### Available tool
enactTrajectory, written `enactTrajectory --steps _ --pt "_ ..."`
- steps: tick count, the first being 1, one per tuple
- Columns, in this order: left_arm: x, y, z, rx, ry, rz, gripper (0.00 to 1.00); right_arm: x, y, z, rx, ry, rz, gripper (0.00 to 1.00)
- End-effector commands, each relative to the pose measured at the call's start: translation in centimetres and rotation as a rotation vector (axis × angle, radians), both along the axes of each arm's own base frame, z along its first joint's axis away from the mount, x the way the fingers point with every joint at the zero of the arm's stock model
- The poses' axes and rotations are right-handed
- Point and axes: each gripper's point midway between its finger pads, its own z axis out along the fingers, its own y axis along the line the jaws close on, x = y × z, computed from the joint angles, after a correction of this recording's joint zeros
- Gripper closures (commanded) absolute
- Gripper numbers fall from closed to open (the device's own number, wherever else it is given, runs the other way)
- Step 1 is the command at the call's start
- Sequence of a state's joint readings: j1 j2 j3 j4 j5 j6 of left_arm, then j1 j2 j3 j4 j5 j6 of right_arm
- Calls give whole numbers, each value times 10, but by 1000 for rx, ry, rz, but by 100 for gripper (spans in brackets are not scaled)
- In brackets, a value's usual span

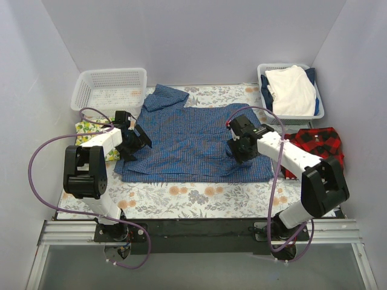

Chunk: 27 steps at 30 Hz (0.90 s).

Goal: Fold and stack the long sleeve shirts
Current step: Fold the shirt

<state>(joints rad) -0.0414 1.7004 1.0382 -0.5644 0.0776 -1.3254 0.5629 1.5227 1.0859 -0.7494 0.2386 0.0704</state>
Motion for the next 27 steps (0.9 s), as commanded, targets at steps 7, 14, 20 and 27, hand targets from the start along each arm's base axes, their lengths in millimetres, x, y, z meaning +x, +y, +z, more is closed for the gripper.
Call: enactTrajectory --steps 7,14,20,27 --pt "5 26 -14 125 0 19 12 72 38 26 265 -98 -112 44" --pt "2 26 -11 125 -5 19 12 91 54 -7 356 5 -162 44" --pt "-3 26 -13 126 3 18 11 92 39 -17 307 -5 -237 42" --pt "-9 27 -20 132 24 21 11 97 32 -23 270 -11 -263 40"
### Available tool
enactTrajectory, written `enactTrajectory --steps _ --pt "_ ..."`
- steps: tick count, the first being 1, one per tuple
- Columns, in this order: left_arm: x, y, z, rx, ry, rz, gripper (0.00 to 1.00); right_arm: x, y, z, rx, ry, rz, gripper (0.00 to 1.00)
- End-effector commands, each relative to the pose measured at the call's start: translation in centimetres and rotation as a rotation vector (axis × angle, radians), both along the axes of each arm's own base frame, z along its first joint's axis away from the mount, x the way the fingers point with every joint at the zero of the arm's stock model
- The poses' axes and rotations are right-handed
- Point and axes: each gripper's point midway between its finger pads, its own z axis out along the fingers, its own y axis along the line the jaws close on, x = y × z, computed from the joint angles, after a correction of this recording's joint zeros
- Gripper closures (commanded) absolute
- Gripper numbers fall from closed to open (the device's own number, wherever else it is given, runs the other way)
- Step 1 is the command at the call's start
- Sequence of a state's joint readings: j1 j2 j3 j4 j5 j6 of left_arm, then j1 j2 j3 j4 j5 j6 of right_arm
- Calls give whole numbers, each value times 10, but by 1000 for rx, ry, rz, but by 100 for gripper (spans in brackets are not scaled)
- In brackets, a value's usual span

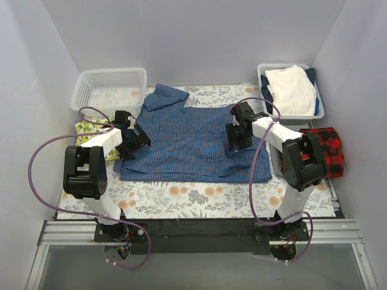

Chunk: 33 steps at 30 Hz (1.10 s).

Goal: Fold and stack the long sleeve shirts
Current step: Fold the shirt

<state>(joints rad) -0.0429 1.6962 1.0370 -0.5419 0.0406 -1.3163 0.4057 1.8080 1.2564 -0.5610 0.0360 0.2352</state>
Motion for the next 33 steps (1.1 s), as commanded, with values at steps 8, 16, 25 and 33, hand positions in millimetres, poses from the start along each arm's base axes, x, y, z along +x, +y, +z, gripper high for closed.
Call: enactTrajectory --steps 8,16,25,33 --pt "-17 21 -23 92 57 20 11 10 9 -8 35 13 -17 48" --pt "-16 20 -25 89 58 21 11 12 7 0 38 -9 -44 99" --pt "-18 21 -31 92 75 26 12 9 -29 43 -56 -164 -202 99" --pt "-10 20 -27 86 60 24 12 -6 -45 34 -103 -142 -276 94"
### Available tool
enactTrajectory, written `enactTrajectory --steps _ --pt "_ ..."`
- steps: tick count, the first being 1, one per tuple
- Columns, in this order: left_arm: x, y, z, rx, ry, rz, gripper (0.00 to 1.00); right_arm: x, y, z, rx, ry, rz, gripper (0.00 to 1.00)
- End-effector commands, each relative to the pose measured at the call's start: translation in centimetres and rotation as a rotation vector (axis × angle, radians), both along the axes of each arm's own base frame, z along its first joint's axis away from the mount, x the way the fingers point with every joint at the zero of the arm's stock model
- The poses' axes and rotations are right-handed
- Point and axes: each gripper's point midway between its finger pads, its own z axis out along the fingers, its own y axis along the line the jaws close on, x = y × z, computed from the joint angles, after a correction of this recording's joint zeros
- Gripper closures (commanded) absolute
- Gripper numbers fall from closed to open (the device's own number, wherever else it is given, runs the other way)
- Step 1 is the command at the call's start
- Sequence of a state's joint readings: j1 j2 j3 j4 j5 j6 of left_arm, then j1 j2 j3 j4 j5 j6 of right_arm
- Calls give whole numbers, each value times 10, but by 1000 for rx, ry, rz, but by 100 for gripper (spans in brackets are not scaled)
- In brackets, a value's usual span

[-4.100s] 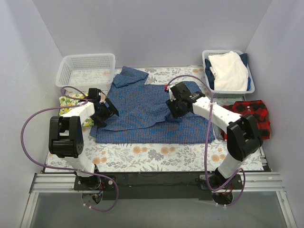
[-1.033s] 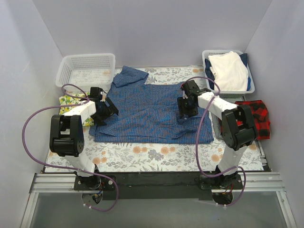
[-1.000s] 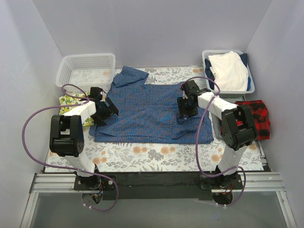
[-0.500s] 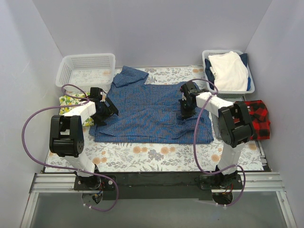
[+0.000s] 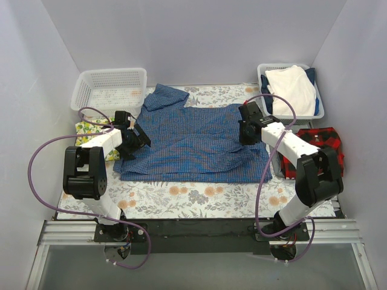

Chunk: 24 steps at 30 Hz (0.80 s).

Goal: Fold and stack the long sleeve shirts
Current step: Fold the shirt

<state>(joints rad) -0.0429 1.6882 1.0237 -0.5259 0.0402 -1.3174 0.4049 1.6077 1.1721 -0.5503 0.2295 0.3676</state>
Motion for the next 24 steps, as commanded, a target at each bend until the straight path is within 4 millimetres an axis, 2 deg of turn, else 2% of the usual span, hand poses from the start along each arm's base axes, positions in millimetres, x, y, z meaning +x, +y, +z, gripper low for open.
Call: enactTrajectory --steps 1,5,8,11,14,19,22,24 --pt "-9 19 -26 85 70 23 12 -10 -16 -14 -53 52 -84 90" --pt "-3 18 -18 76 49 22 12 -16 -24 -16 -82 73 -142 63" --pt "4 17 -7 73 20 24 12 -14 -30 -8 -105 57 -170 53" --pt "16 16 9 68 -19 22 12 -7 -34 9 -124 6 -181 48" --pt "28 14 31 59 -76 16 12 4 -25 22 -108 -26 -122 46" --pt "41 3 66 46 -178 -20 12 8 10 11 -71 21 33 45" --pt "46 -20 83 17 -228 -95 11 12 31 0 -24 60 98 45" --pt "47 -39 87 6 -244 -152 11 16 46 -8 24 87 141 46"
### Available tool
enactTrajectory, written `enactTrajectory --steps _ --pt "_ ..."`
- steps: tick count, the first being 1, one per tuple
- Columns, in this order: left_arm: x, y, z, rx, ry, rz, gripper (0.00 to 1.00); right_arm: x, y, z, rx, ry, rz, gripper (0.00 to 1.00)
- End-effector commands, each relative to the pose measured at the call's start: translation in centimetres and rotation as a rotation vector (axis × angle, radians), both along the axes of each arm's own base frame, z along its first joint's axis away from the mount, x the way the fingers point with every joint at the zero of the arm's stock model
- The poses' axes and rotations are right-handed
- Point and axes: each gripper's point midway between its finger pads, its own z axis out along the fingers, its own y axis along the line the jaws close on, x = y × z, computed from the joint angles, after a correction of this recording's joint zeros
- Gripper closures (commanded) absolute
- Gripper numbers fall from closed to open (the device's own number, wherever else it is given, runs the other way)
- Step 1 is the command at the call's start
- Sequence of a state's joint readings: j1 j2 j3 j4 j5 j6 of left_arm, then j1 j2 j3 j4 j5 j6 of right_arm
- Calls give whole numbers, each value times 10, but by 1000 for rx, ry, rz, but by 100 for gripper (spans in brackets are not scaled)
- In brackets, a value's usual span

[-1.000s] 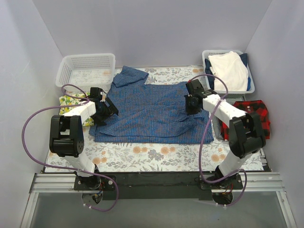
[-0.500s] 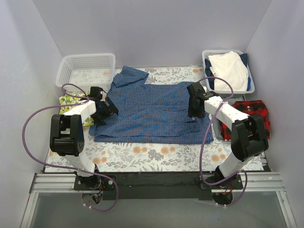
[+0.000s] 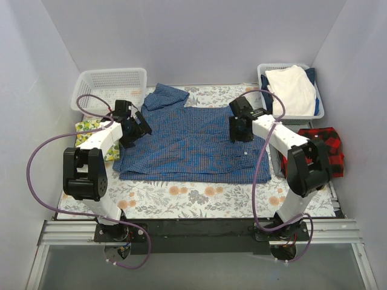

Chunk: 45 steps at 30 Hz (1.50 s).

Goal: Fold and stack the long sleeve shirts
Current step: Fold the shirt

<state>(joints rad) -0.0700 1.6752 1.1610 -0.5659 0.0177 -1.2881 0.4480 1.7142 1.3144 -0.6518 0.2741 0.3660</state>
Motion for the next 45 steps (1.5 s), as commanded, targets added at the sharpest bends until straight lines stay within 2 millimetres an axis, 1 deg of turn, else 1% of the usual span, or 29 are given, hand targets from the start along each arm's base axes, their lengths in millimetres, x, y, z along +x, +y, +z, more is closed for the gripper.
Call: enactTrajectory --steps 1,2,3,5,6,9,12,13,15,16,18,20,22,24,25,27,28,29,30,32,33,34,36,37,39,41,42,43,45 --pt "13 -40 38 -11 -125 -137 11 8 41 -11 118 56 143 45" --pt "11 -51 34 -8 -117 -163 10 9 46 -13 138 66 157 45" --pt "8 -53 25 4 -99 -163 11 10 54 -17 163 82 176 45" --pt "3 -56 5 19 -55 -156 11 10 62 -24 171 99 226 45" --pt "-2 -52 -5 44 -30 -142 11 8 67 -26 189 113 245 45" --pt "-15 -42 -25 118 10 -120 11 0 72 -32 192 132 306 45" --pt "-27 -33 -43 173 47 -111 11 -17 70 -49 181 172 348 45" --pt "-33 -28 -51 199 71 -104 11 -27 66 -61 176 205 353 45" --pt "-43 -25 -65 221 118 -94 11 -35 65 -72 180 232 355 45" --pt "-47 -24 -71 230 137 -91 11 -44 60 -81 172 260 353 45" --pt "-56 -18 -84 270 194 -74 11 -50 58 -91 169 279 352 45" --pt "-62 -15 -89 293 230 -67 11 -61 51 -103 159 310 346 45" --pt "-72 -14 -93 308 267 -67 11 -69 48 -108 156 332 348 46" --pt "-83 -11 -93 318 290 -65 11 -81 43 -112 154 353 346 46" --pt "-85 -12 -87 306 281 -59 11 -86 40 -113 152 362 347 46" --pt "-103 -10 -87 294 317 -58 11 -99 35 -112 157 380 348 46" --pt "-107 -11 -81 278 309 -49 11 -105 34 -111 165 389 349 46" --pt "-117 -10 -81 271 325 -48 11 -111 35 -105 184 395 359 46" --pt "-127 -13 -81 248 348 -51 11 -122 30 -108 181 420 355 46" --pt "-135 -17 -73 207 343 -44 11 -134 27 -100 190 434 354 46" --pt "-147 -17 -75 196 370 -45 11 -144 22 -101 186 453 351 46" --pt "-153 -22 -73 158 378 -54 11 -150 19 -96 188 457 347 46" --pt "-163 -23 -68 140 382 -55 11 -164 12 -94 182 484 341 46" --pt "-166 -24 -67 129 385 -59 10 -170 9 -89 184 491 330 46" --pt "-169 -23 -62 131 379 -65 10 -182 6 -87 194 511 320 46" --pt "-166 -26 -57 118 362 -79 10 -197 1 -82 201 535 299 46" --pt "-162 -27 -53 114 342 -81 10 -200 0 -80 209 536 301 46" --pt "-151 -29 -45 110 308 -79 10 -203 0 -75 222 527 304 46" --pt "-137 -31 -32 112 264 -82 9 -197 1 -68 220 491 297 46"
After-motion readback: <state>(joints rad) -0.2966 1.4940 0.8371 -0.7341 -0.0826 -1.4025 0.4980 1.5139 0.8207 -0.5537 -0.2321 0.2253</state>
